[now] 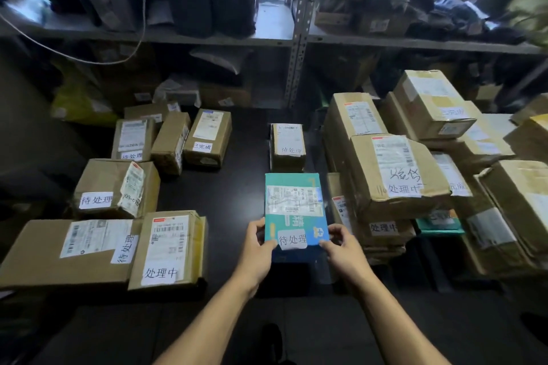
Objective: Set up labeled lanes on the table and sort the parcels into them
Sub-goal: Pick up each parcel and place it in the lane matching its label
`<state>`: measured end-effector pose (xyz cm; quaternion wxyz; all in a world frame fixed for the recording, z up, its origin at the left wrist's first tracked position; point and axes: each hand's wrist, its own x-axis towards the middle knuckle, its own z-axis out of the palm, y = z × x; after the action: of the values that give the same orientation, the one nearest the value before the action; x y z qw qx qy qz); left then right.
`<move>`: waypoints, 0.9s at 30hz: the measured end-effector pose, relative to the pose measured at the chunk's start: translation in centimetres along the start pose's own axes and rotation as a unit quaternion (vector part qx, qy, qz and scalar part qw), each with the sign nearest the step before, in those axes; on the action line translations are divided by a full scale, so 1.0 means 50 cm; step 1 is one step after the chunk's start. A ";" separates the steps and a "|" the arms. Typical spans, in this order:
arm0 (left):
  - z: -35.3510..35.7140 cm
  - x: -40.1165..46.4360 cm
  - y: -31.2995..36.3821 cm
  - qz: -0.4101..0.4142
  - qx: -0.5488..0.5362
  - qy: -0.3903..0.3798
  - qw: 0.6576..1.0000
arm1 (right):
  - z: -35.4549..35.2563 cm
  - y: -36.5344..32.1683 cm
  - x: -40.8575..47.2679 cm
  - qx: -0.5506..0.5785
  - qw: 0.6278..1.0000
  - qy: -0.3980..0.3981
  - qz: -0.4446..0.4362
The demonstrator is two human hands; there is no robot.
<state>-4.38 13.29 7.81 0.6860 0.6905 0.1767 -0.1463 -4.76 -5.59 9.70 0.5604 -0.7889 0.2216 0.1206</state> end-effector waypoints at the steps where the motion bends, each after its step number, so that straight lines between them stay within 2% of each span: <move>1: 0.010 0.011 -0.002 -0.006 -0.003 0.005 1.000 | -0.004 0.002 0.012 -0.012 1.000 0.004 0.003; 10: 0.063 0.072 -0.027 -0.029 -0.034 0.037 0.998 | -0.012 0.035 0.096 -0.055 0.998 0.027 -0.004; 17: 0.075 0.100 -0.034 -0.043 -0.051 0.028 0.997 | -0.011 0.030 0.134 -0.067 0.997 0.013 0.037; 27: 0.074 0.124 -0.040 -0.036 -0.011 0.028 0.999 | -0.005 -0.004 0.146 -0.195 0.980 0.005 0.043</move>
<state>0.42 9.84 3.19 0.6825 0.6801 0.2223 -0.1493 1.71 -7.35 6.76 0.3892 -0.8734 0.2302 0.1811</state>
